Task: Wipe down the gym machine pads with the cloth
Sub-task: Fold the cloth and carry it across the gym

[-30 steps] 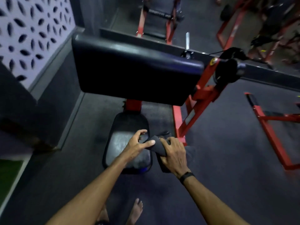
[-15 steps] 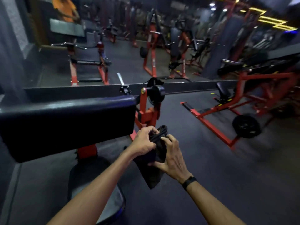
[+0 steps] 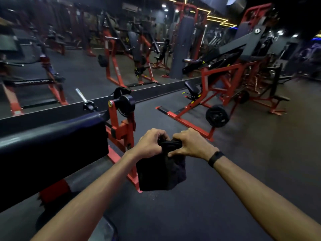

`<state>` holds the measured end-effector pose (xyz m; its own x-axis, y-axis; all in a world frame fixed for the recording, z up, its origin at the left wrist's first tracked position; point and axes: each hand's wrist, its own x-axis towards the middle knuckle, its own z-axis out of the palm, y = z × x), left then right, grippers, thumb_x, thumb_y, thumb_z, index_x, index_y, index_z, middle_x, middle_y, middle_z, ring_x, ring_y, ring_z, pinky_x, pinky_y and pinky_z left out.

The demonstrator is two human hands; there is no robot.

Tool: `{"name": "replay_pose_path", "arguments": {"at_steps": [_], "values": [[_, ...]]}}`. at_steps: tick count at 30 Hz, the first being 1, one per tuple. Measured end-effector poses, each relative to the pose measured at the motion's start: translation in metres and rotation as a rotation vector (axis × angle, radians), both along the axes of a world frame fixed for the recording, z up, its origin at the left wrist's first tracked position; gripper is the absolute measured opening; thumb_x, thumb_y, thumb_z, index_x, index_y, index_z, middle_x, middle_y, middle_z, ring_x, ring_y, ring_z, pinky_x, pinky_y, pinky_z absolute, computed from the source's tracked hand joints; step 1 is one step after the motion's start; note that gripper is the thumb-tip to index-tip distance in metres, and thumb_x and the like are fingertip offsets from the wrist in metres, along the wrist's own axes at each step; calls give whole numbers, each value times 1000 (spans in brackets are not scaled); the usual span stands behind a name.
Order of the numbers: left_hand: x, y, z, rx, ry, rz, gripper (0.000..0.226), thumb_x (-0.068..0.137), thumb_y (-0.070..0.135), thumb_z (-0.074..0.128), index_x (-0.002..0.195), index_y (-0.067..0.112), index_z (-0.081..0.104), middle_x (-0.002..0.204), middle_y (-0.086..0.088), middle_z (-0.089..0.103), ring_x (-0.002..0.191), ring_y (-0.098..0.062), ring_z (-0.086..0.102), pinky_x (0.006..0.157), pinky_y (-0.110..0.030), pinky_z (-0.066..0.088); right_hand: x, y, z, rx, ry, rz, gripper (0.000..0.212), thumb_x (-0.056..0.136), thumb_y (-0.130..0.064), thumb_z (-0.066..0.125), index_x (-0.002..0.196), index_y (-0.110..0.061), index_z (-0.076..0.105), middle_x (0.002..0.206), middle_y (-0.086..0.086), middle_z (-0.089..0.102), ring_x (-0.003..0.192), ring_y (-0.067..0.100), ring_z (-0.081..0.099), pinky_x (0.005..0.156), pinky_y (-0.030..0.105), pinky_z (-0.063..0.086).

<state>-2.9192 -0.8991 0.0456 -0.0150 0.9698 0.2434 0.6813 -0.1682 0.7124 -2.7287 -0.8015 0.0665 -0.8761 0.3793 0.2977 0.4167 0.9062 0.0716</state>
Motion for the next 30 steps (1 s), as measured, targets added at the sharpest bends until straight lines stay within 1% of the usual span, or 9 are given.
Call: {"name": "replay_pose_path", "arguments": {"at_steps": [5,10,12,14,18,20,23,27,30], "values": [[19,13,1,22,98,-27,28,65,14,78,79,31,61,75,14,64,79,-13,64,68,-32,51,33,8,8,19,77,-33,54,75,-65,74,71,-13,59,66,1,64,64,26,59,60,30,21],[41,35,-13,5,40,-128,22,69,14,86,87,21,76,67,18,66,64,7,59,64,-20,48,73,15,11,-30,70,-92,55,78,-73,59,67,-19,52,63,-7,58,60,19,55,57,31,24],[52,42,-13,-5,34,-155,27,72,15,86,98,21,79,70,19,67,66,8,61,65,-16,48,92,19,14,-53,65,-123,52,80,-68,65,67,-19,53,63,-6,58,59,18,54,55,33,29],[66,50,-11,-38,36,-182,30,74,18,86,103,25,79,71,19,68,66,7,60,64,-20,51,115,23,19,-66,69,-172,45,82,-57,73,68,-18,54,64,-7,57,62,19,55,56,33,30],[99,74,-11,-71,62,-218,13,73,24,86,83,21,78,61,7,64,59,-2,53,62,-38,52,166,28,29,-70,72,-259,38,85,-49,74,72,-16,60,69,-6,60,67,18,57,59,31,29],[122,86,-6,-65,75,-236,13,72,28,87,77,20,77,58,2,61,56,-2,48,57,-35,47,198,31,33,-97,92,-306,35,86,-46,74,72,-18,59,69,-6,61,66,17,56,59,31,30],[166,105,10,-42,62,-281,12,72,23,88,75,17,78,57,9,58,54,3,47,55,-25,42,253,35,38,-169,117,-394,30,87,-45,73,73,-22,61,69,-9,60,67,15,57,61,36,40],[233,135,31,15,76,-362,20,68,31,88,67,18,74,57,6,61,55,-6,53,57,-35,47,328,37,50,-209,132,-518,23,91,-45,69,85,-23,68,76,-7,66,73,14,60,68,35,45],[290,156,43,120,95,-435,36,64,47,85,54,20,62,51,9,53,50,-11,48,52,-35,40,387,35,60,-193,125,-618,19,94,-41,66,95,-23,71,81,-4,69,79,17,62,74,35,47]]}}
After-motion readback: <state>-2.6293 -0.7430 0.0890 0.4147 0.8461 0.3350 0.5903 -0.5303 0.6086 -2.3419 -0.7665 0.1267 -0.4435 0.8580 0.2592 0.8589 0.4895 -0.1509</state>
